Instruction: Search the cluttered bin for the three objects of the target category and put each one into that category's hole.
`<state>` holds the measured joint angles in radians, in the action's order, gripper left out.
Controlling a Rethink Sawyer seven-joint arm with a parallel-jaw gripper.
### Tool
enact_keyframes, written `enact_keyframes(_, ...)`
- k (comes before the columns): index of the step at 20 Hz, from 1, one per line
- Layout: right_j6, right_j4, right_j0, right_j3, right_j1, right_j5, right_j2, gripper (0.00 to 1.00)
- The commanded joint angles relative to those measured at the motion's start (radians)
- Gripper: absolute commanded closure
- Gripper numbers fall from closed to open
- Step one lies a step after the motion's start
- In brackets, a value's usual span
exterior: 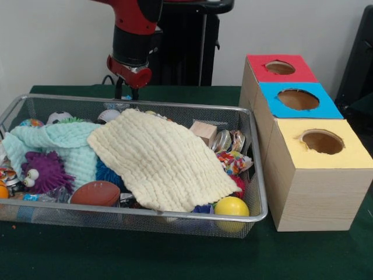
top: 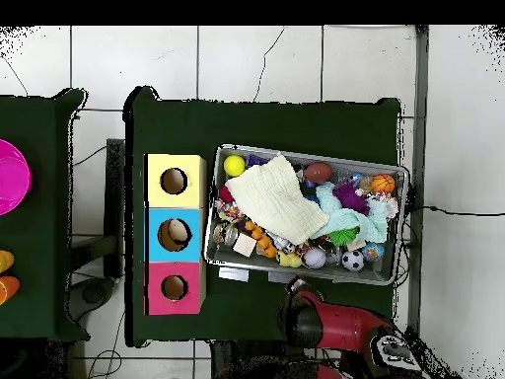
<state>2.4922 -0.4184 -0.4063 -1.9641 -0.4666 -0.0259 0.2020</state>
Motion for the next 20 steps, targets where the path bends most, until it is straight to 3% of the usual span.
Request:
enact_keyframes(1, 0.021, -0.024, 0.002, 0.046, 0.009, 0.002, -0.049, 0.0)
enact_keyframes(11, 0.013, -0.027, -0.015, 0.052, 0.015, 0.014, -0.076, 0.0)
enact_keyframes(20, 0.043, -0.013, 0.02, 0.122, 0.158, -0.07, -0.049, 0.0)
